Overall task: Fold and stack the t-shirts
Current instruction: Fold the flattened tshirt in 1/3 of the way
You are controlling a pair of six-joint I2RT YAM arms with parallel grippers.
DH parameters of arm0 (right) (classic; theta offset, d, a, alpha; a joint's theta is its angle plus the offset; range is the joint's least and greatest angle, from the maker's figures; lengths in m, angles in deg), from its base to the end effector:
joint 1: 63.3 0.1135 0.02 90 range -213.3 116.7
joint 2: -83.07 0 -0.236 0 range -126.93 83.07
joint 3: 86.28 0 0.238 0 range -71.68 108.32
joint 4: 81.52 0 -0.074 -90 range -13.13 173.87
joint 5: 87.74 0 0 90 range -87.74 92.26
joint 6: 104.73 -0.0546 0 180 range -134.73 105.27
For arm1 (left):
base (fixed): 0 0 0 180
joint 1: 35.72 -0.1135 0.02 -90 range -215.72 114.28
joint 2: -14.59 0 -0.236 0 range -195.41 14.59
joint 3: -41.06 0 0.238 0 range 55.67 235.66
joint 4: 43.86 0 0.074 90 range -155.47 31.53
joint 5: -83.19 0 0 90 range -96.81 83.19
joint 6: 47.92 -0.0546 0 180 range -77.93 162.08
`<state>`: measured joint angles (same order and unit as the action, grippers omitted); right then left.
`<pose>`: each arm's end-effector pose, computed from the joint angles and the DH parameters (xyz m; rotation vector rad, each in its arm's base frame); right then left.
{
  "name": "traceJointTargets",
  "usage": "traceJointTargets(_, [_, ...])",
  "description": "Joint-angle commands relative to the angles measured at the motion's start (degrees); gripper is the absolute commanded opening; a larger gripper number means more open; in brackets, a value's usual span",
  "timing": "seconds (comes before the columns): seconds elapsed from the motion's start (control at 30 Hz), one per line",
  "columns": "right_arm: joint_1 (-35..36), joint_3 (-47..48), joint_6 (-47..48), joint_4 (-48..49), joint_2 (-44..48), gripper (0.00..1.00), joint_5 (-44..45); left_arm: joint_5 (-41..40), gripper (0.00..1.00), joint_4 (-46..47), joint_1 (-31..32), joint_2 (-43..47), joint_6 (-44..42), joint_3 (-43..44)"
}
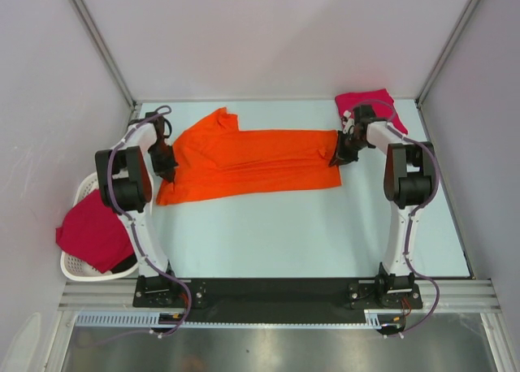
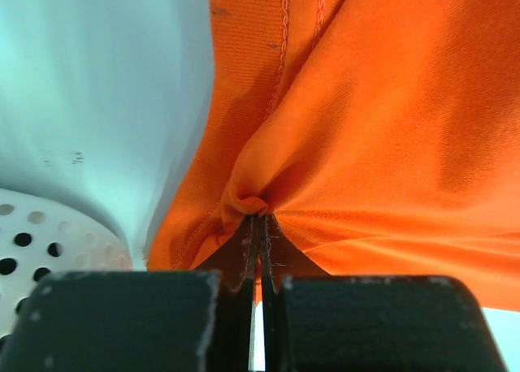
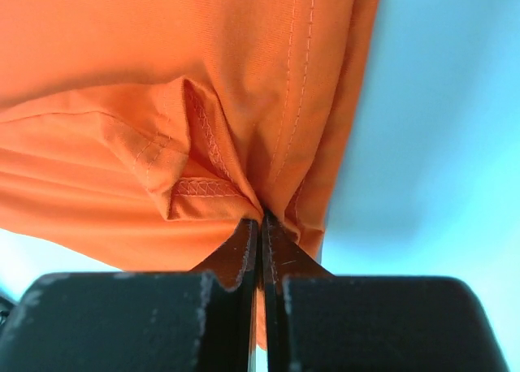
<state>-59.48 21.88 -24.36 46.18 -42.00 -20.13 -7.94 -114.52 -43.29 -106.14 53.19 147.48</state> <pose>0.4252 0.0492 0.1210 0.0399 2.7683 0.6032 0.3790 0.0515 0.1294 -0.4968 3.0124 0.0260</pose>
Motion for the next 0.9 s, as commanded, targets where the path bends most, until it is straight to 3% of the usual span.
traceJointTargets(0.0, [-2.50,-1.01,0.93,-1.16,3.69,0.00,1.39,0.59,0.00,-0.20,-1.04,3.13,-0.39,1.18])
traceJointTargets(0.4, [-2.41,-3.47,-0.21,3.24,9.15,0.00,-14.77,10.08,0.00,4.37,-0.95,12.00,-1.09,-0.49])
traceJointTargets(0.87, [-2.58,-7.60,1.63,-2.64,12.49,0.00,-15.58,9.29,0.00,1.30,-0.86,16.40,-1.18,-9.80])
